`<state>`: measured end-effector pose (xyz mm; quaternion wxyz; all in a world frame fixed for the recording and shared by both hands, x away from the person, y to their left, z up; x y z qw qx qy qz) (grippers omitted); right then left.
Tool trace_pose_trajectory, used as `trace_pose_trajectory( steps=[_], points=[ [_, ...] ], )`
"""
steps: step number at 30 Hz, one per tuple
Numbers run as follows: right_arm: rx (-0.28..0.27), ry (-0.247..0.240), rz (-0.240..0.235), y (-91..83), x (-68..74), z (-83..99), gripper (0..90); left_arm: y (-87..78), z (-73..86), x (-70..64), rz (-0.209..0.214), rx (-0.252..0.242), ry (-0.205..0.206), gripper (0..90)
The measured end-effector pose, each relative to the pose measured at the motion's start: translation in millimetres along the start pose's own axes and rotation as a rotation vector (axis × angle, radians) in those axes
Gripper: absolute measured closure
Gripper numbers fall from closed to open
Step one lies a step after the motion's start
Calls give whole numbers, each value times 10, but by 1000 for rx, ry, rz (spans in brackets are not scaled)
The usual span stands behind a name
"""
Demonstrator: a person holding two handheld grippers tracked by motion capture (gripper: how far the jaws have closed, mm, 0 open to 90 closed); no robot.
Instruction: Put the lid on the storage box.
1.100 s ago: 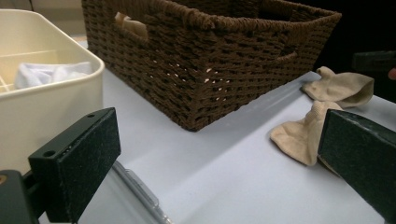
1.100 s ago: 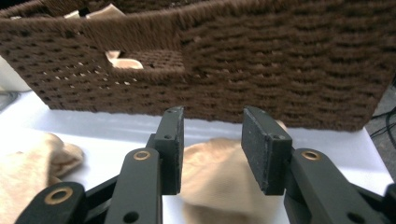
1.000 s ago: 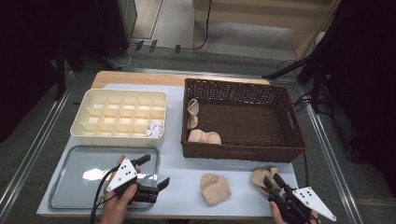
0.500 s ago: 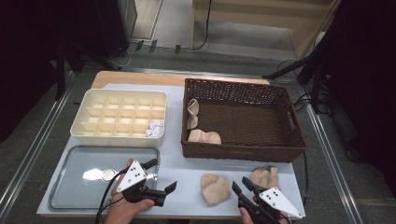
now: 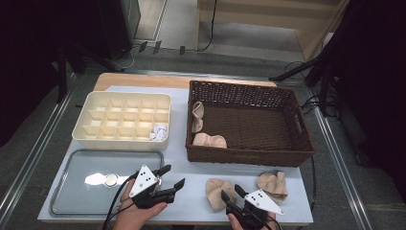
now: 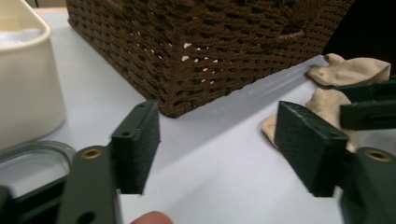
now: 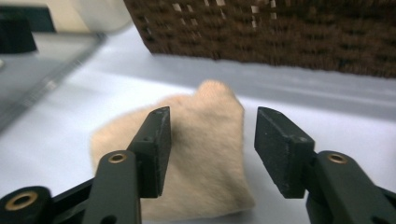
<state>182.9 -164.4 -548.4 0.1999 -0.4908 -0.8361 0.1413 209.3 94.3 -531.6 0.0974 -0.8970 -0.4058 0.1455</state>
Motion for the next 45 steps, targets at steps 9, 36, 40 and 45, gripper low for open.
trace_pose_trajectory(
  steps=[9, 36, 40, 45],
  points=[
    [95, -54, 18, -34, -86, 85, 806, 183, 62, -163, 85, 62, -21, 577],
    [120, -158, -30, -8, -66, 87, 900, 808, 229, -559, 125, 234, -16, 839],
    [109, -158, -34, 2, -65, 68, 900, 766, 201, -541, 144, 233, -16, 896],
    [87, -179, -43, 35, -6, -10, 900, 597, 106, -425, 114, 171, -19, 900]
  ],
)
Point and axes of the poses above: each handheld gripper's, and its own axes: y roughly forward along the jaws, z roughly out of its underside, x roughly to its left, the point moved 4 cm from there along y, roughly forward along the jaws, and after that the axes turned 4 degrees about -x, right-handed, at the moved point
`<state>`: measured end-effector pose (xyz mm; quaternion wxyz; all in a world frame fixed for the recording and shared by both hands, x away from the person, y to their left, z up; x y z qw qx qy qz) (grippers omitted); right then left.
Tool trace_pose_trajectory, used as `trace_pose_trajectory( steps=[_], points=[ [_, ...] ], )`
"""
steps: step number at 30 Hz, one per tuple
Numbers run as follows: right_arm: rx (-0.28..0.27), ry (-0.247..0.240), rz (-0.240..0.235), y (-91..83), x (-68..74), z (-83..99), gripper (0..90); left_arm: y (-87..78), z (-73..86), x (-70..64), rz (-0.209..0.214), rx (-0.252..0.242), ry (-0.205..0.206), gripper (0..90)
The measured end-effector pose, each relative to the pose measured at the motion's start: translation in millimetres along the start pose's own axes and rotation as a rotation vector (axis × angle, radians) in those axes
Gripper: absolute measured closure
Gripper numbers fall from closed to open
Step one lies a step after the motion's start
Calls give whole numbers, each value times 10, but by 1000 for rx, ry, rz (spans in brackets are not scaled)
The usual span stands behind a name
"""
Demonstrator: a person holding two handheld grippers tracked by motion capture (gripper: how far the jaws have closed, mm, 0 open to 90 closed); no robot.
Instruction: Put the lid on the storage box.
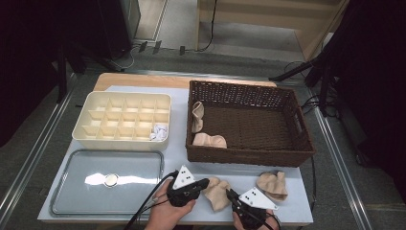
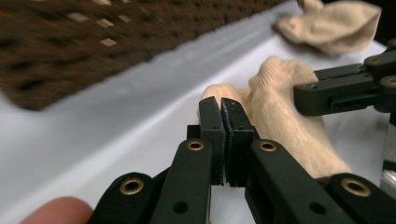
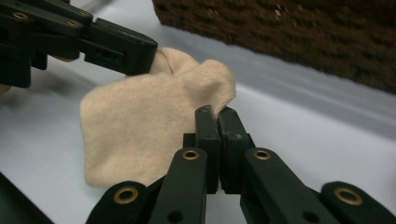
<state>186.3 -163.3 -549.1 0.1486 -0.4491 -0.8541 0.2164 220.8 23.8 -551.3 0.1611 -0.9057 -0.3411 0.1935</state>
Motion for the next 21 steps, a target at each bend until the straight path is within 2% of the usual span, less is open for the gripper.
trace_pose_trajectory(
  steps=[4, 9, 10, 12, 14, 18, 21],
  points=[
    [-27, -46, -15, 57, 69, -137, 900, -233, -49, 118, -26, -61, -13, 900],
    [-49, -79, -50, 214, 183, -301, 900, -543, -71, 271, -59, -136, -51, 900],
    [-49, -79, -50, 214, 183, -301, 900, -543, -71, 271, -59, -136, -51, 900],
    [-54, -79, -85, 359, 265, -394, 900, -692, -83, 338, -75, -174, -73, 900],
    [-61, -72, -104, 435, 311, -446, 900, -770, -99, 358, -77, -196, -85, 900],
    [-62, -75, -142, 597, 400, -520, 900, -847, -111, 357, -75, -213, -74, 900],
    [-53, -78, -139, 642, 405, -507, 888, -832, -86, 360, -75, -210, -80, 900]
  ],
)
Point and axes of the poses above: each handheld gripper's, and its own axes: y roughly forward along the jaws, z roughly out of its underside, x roughly to its left, the point moved 4 cm from there along y, roughly forward along the jaws, and after that the axes turned 4 degrees about -x, right-handed, at the moved point
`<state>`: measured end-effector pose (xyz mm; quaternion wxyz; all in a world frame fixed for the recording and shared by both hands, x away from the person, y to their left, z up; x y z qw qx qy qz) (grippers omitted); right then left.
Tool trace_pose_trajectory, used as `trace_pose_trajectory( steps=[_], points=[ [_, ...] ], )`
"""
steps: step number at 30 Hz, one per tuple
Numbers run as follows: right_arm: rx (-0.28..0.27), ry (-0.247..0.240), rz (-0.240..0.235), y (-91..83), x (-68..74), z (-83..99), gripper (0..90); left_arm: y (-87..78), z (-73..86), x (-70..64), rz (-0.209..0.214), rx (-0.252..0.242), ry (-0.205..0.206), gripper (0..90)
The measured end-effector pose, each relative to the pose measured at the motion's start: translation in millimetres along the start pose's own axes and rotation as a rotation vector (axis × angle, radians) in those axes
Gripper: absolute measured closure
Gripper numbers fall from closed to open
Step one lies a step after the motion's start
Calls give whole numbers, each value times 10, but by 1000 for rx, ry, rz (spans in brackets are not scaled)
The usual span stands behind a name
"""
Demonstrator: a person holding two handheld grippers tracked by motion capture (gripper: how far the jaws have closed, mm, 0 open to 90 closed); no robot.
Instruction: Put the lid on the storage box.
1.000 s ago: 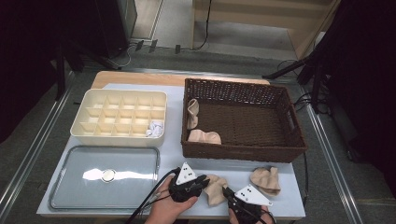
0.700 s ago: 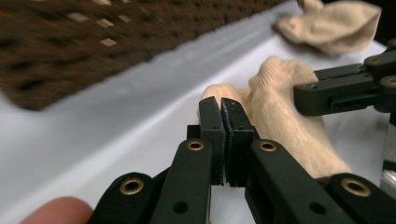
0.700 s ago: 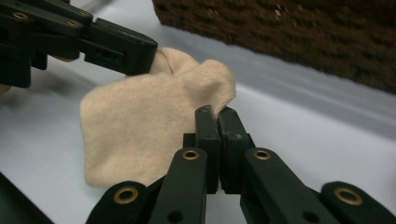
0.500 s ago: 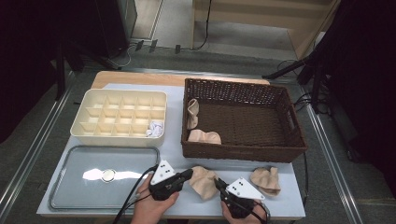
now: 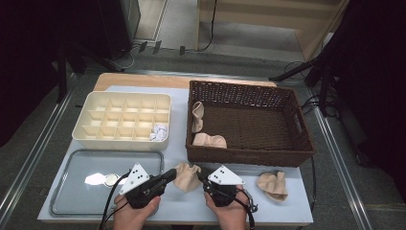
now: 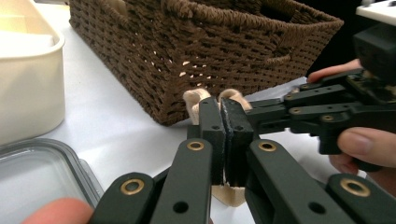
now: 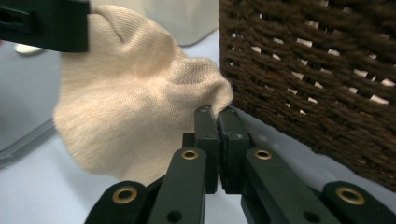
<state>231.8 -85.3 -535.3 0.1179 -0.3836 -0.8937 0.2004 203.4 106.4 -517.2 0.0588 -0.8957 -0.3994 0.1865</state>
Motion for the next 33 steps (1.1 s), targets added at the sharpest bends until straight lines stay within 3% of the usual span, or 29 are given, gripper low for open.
trace_pose_trajectory(
  steps=[3, 11, 13, 18, 21, 24, 28, 30, 33],
  points=[
    [-12, 21, 27, -35, -68, 51, 779, 55, 68, -19, 6, 20, 0, 900],
    [-17, 41, 85, -265, -280, 133, 803, 222, 166, -206, 48, 51, 15, 900],
    [-19, 58, 118, -328, -364, 170, 795, 322, 217, -317, 75, 71, 15, 900],
    [-32, 87, 138, -454, -444, 208, 797, 429, 273, -416, 105, 100, 18, 884],
    [-38, 96, 137, -536, -431, 244, 797, 405, 261, -390, 114, 87, 17, 786],
    [-51, 112, 134, -617, -390, 269, 797, 343, 208, -315, 131, 65, -18, 677],
    [-65, 126, 125, -672, -327, 258, 797, 289, 162, -218, 111, 43, -34, 617],
    [-77, 127, 101, -682, -210, 233, 792, 299, 157, -110, 72, 47, -48, 612],
    [-82, 144, 65, -642, -56, 208, 769, 347, 170, -67, 51, 63, -54, 619]
  ],
)
Point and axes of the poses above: each handheld gripper's, and its own axes: y roughly forward along the jaws, z roughly out of its underside, x roughly to its left, the point moved 4 cm from there along y, roughly forward along the jaws, and after that the axes turned 4 degrees about -x, right-handed, at the moved point
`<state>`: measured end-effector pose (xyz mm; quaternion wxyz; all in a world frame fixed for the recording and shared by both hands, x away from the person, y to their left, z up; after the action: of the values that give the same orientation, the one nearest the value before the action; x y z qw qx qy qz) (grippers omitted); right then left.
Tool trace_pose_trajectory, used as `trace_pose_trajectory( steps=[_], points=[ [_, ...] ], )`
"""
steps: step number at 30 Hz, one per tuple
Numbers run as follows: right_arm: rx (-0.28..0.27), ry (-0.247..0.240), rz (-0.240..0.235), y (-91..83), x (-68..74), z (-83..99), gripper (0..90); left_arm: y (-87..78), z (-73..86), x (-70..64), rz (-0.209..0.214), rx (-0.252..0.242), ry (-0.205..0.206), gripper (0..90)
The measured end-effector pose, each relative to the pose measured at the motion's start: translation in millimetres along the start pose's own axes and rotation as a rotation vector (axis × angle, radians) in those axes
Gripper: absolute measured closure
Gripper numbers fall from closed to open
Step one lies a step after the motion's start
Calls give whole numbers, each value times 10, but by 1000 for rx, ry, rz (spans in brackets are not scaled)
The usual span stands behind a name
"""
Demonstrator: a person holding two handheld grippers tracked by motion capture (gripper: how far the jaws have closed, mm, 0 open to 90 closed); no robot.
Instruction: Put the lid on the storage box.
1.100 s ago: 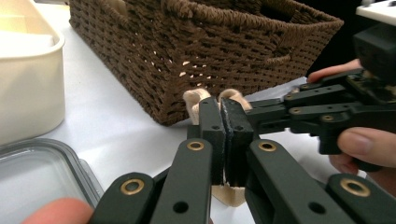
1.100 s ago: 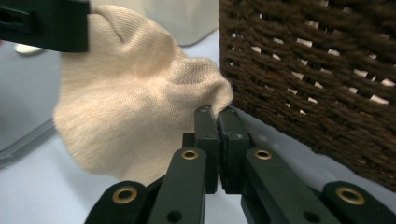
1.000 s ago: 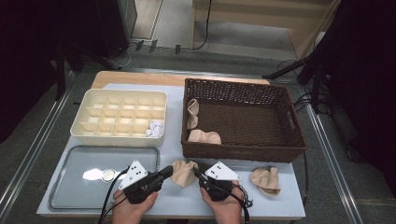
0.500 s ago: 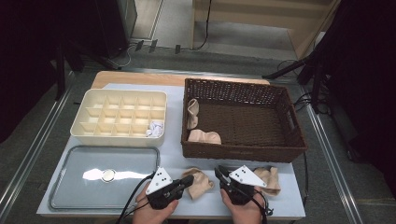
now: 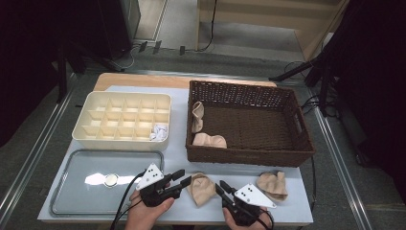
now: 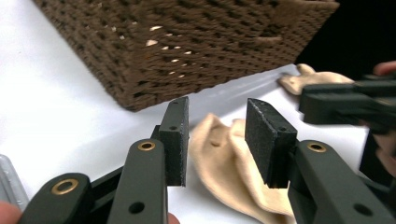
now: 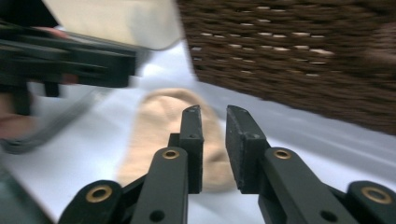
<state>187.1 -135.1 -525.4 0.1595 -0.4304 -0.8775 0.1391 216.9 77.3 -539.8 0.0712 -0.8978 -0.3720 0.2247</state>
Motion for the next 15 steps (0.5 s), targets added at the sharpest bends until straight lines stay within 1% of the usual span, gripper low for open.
trace_pose_trajectory(
  steps=[1, 2, 3, 5, 6, 7, 8, 9, 10, 11, 13, 14, 15],
  points=[
    [-5, 6, -15, 13, 41, 1, 754, 20, 7, 13, -10, 12, -2, 619],
    [-5, 12, -28, 29, 96, 6, 745, 20, 7, 13, -10, 12, -2, 623],
    [-1, 12, -45, 55, 160, 19, 735, 52, 18, 37, -16, 28, -15, 627],
    [15, 15, -68, 111, 246, 53, 716, 67, 23, 47, -13, 35, -19, 639],
    [24, 17, -76, 146, 276, 73, 712, 89, 28, 54, -6, 45, -24, 645],
    [32, 17, -80, 173, 295, 88, 706, 89, 28, 54, -6, 45, -24, 653],
    [47, 22, -74, 213, 321, 114, 698, 121, 36, 59, -11, 59, -39, 680],
    [50, 36, -79, 242, 352, 135, 690, 134, 42, 58, -9, 67, -45, 698],
    [54, 46, -81, 257, 374, 147, 683, 151, 53, 57, -6, 78, -44, 708],
    [59, 44, -77, 278, 405, 164, 673, 164, 65, 57, -4, 95, -43, 725],
    [61, 25, -60, 321, 453, 192, 642, 187, 82, 52, 2, 112, -53, 763],
    [64, 8, -45, 350, 475, 212, 629, 194, 85, 45, 12, 114, -58, 791],
    [67, -31, -14, 384, 486, 242, 624, 195, 84, 42, 13, 116, -57, 832]
  ],
)
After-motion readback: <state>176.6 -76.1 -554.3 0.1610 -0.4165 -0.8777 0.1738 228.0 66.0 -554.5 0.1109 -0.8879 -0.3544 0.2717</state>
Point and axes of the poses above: each handheld gripper's, and its own axes: y roughly forward along the jaws, z roughly out of its underside, x roughly to its left, the point moved 4 cm from there along y, roughly forward along the jaws, and after that the axes turned 4 degrees about -x, right-handed, at the moved point
